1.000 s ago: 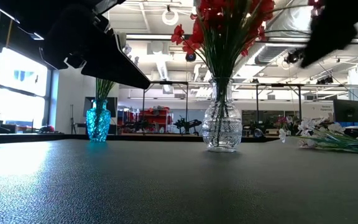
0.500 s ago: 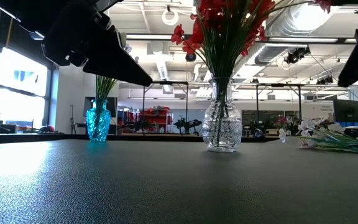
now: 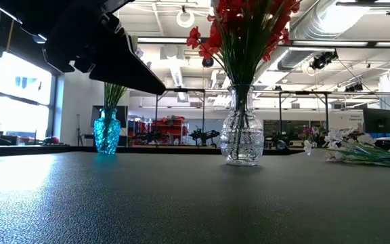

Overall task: Sort flowers into vase by color
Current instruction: Move the transparent vase to the top right of the table

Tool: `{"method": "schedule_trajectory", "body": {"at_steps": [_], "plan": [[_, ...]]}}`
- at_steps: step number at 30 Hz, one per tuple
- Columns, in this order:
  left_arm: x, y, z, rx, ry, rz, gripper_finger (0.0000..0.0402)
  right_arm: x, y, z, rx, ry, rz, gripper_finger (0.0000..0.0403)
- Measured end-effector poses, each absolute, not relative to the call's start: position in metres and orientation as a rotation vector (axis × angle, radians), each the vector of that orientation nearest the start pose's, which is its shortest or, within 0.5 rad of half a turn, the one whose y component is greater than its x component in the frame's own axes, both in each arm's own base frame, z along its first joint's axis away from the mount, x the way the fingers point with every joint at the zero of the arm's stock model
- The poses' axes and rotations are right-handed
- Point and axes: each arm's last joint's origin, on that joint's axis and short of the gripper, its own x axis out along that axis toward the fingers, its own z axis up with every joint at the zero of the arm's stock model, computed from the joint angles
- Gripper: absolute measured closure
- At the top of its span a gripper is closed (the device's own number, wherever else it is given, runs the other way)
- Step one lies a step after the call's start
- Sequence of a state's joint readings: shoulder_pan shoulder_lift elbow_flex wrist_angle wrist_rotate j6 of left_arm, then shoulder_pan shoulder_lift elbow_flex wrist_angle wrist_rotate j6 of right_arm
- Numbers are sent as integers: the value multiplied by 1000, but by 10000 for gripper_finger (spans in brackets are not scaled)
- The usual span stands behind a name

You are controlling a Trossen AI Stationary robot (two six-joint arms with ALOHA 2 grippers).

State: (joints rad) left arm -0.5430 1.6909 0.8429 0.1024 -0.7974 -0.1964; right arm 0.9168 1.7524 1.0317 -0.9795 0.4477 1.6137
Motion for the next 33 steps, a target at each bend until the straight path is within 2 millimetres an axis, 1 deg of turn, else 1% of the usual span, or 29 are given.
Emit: {"method": "schedule_trajectory", "body": {"at_steps": [2, 5, 7, 9, 11, 14, 19, 22, 25, 29, 33], "plan": [[288, -149, 162, 287, 558, 290, 295, 179, 218, 156, 271, 987, -651, 161], [289, -148, 163, 287, 549, 291, 295, 183, 221, 160, 187, 668, -627, 142], [289, -148, 163, 284, 546, 292, 295, 188, 219, 160, 103, 462, -640, 136], [290, -148, 163, 282, 543, 292, 295, 198, 213, 158, 34, 294, -671, 136], [290, -148, 163, 284, 544, 292, 295, 213, 204, 156, -11, 162, -719, 136], [290, -148, 163, 301, 546, 287, 295, 235, 185, 153, -45, 47, -809, 140], [290, -148, 163, 299, 545, 287, 295, 265, 155, 158, -51, 27, -945, 150], [290, -148, 163, 294, 544, 288, 295, 279, 150, 168, -59, 31, -986, 160], [290, -148, 164, 279, 541, 292, 295, 291, 150, 182, -99, 60, -1006, 175], [290, -148, 164, 279, 541, 292, 295, 308, 147, 200, -146, 171, -1012, 198], [290, -148, 164, 276, 541, 293, 295, 326, 127, 209, -120, 343, -1008, 233]]}}
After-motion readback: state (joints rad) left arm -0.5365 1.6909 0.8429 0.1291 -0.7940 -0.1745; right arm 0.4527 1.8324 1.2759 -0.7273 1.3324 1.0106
